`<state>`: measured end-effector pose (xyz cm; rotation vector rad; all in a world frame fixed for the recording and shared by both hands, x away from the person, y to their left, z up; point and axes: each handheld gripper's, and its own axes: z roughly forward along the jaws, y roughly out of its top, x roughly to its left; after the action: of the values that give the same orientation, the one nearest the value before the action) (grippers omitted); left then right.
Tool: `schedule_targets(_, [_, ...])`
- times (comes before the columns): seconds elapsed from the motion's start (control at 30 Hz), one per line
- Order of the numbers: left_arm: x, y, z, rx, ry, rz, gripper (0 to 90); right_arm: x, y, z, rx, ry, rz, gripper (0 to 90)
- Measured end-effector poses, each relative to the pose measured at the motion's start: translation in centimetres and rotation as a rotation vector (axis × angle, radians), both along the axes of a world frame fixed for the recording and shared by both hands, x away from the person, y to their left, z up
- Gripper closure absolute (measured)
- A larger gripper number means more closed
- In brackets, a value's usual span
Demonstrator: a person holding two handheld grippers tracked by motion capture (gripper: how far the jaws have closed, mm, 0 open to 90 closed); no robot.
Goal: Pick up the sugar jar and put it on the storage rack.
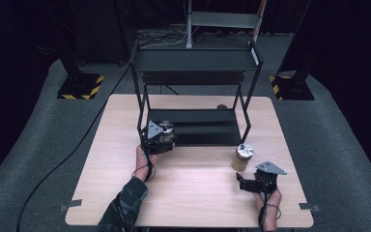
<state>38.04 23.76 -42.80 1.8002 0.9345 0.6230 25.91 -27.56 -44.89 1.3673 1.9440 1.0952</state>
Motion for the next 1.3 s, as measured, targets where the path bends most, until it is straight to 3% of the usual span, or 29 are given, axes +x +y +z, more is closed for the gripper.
schedule_targets(0.57, [0.6, -0.8, 0.5, -0.006, -0.015, 0.002, 30.3, 0.1, 0.0, 0.0, -0.002, 0.004, 0.004, 0.0])
schedule_targets(1.3, [1.9, -1.2, 0.4, -0.012, 0.003, 0.007, 30.3, 0.1, 0.0, 0.1, -0.001, 0.005, -0.001, 0.0])
